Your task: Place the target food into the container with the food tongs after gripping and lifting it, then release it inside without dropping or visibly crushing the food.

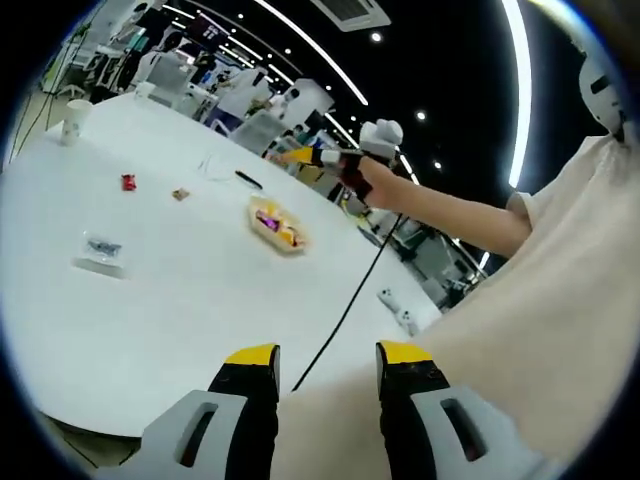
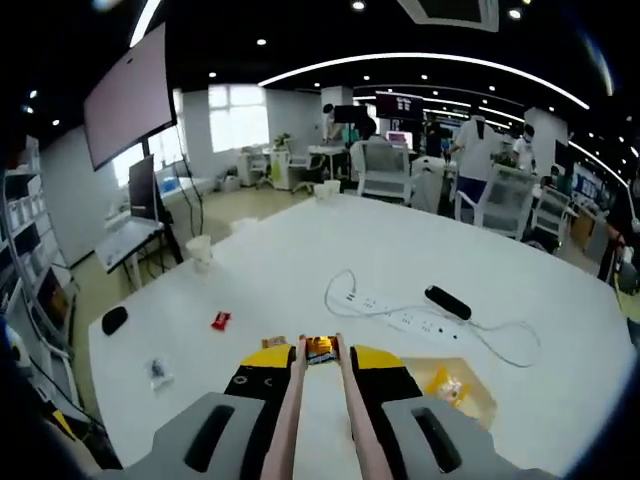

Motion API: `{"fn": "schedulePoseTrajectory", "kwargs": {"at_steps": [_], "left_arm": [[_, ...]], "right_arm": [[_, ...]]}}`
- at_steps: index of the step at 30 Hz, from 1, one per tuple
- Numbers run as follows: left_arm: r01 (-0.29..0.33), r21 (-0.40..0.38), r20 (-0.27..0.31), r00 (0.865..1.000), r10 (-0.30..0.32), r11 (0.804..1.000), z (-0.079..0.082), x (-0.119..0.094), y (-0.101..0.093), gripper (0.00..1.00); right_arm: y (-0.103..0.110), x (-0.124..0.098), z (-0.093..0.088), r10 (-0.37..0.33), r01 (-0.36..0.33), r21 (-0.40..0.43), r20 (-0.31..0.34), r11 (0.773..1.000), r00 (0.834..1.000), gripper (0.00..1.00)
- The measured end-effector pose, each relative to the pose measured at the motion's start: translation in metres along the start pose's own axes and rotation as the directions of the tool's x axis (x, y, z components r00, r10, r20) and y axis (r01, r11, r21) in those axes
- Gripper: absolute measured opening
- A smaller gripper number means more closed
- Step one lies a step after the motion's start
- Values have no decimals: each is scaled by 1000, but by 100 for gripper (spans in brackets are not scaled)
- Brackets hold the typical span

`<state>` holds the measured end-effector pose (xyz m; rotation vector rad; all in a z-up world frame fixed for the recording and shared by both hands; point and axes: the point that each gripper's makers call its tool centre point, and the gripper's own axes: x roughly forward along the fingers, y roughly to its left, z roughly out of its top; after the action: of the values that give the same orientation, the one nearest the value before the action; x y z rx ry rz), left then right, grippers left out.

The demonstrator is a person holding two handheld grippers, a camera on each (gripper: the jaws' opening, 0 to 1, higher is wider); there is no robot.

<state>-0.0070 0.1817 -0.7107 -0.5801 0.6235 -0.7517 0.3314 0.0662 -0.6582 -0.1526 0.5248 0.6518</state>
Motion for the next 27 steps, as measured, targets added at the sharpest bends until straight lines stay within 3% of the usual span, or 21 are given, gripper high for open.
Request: {"fn": "schedulePoseTrajectory", "kwargs": {"at_steps": [17, 27], "left_arm": [[6, 2, -6, 1000, -6, 1000, -1, 8, -7, 37], [11, 6, -16, 1000, -11, 1000, -4, 10, -10, 37]], "right_arm": [[-46, -19, 2, -72, 72, 26, 12, 997, 997, 20], [-74, -19, 0, -97, 96, 40, 20, 995, 995, 20]]}}
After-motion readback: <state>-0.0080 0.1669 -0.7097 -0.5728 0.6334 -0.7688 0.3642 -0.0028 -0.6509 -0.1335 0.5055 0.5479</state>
